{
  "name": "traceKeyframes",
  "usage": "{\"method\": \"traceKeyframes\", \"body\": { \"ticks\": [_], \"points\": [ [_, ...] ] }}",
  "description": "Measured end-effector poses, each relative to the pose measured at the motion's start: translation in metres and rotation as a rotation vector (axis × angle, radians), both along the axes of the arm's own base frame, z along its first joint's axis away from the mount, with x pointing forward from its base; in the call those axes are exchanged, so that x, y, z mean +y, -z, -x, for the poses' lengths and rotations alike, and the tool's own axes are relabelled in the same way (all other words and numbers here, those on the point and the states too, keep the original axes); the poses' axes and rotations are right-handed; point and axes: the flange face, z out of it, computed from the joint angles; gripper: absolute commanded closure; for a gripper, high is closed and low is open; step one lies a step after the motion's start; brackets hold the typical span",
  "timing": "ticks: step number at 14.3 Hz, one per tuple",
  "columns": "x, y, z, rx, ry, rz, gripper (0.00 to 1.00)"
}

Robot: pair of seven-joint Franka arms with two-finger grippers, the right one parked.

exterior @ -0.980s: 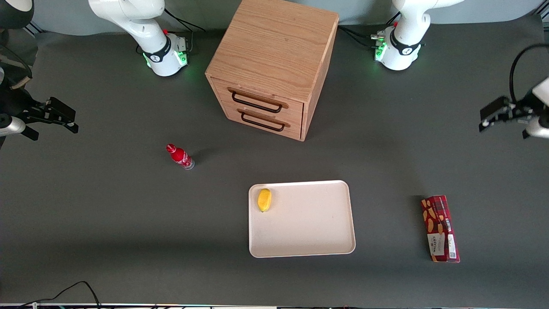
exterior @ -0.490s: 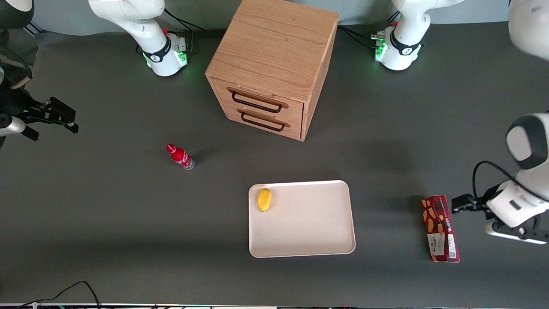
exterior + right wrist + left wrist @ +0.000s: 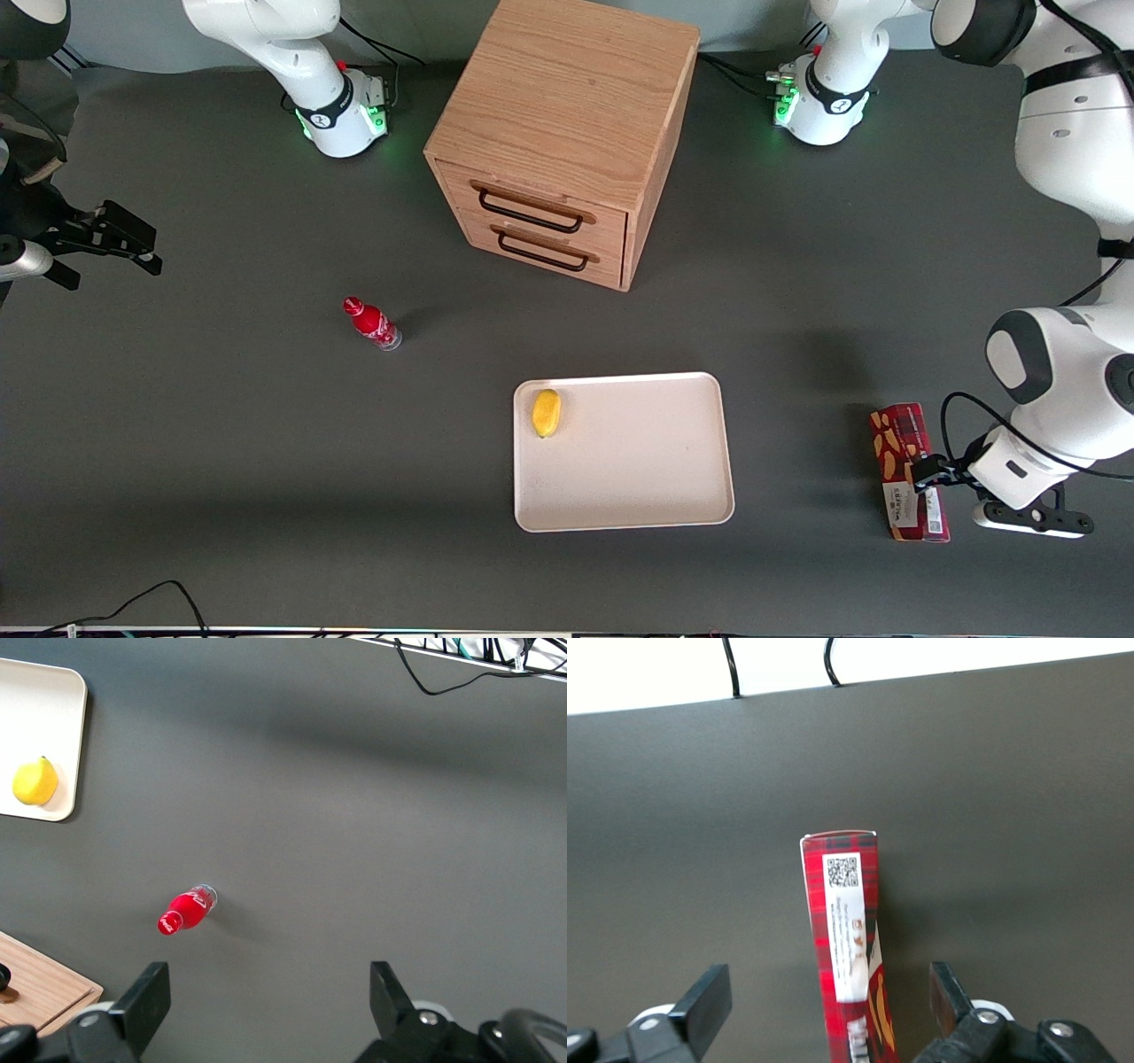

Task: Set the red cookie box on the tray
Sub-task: 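Lower the open left gripper over the red cookie box, then close the left gripper on the red cookie box and lift it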

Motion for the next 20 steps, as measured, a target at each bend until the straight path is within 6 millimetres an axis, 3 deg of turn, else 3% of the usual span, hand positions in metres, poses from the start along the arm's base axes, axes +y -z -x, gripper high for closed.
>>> {"method": "traceKeyframes", "body": {
  "ticks": [2,3,7,12,15,17,20],
  "points": [
    [-0.001,0.016,-0.002,-0.015,-0.008,0.003,0.00],
    [-0.001,0.024,-0.003,-0.022,-0.013,0.004,0.08],
    [-0.001,0.040,-0.003,-0.018,-0.058,0.015,0.98],
    [-0.002,0.037,-0.004,-0.024,-0.088,0.007,1.00],
    [-0.001,0.016,-0.011,-0.029,-0.091,0.005,1.00],
    [-0.002,-0.025,-0.018,0.028,-0.091,0.003,1.00],
    [-0.024,-0.124,-0.010,0.133,-0.102,-0.004,1.00]
  ]
}}
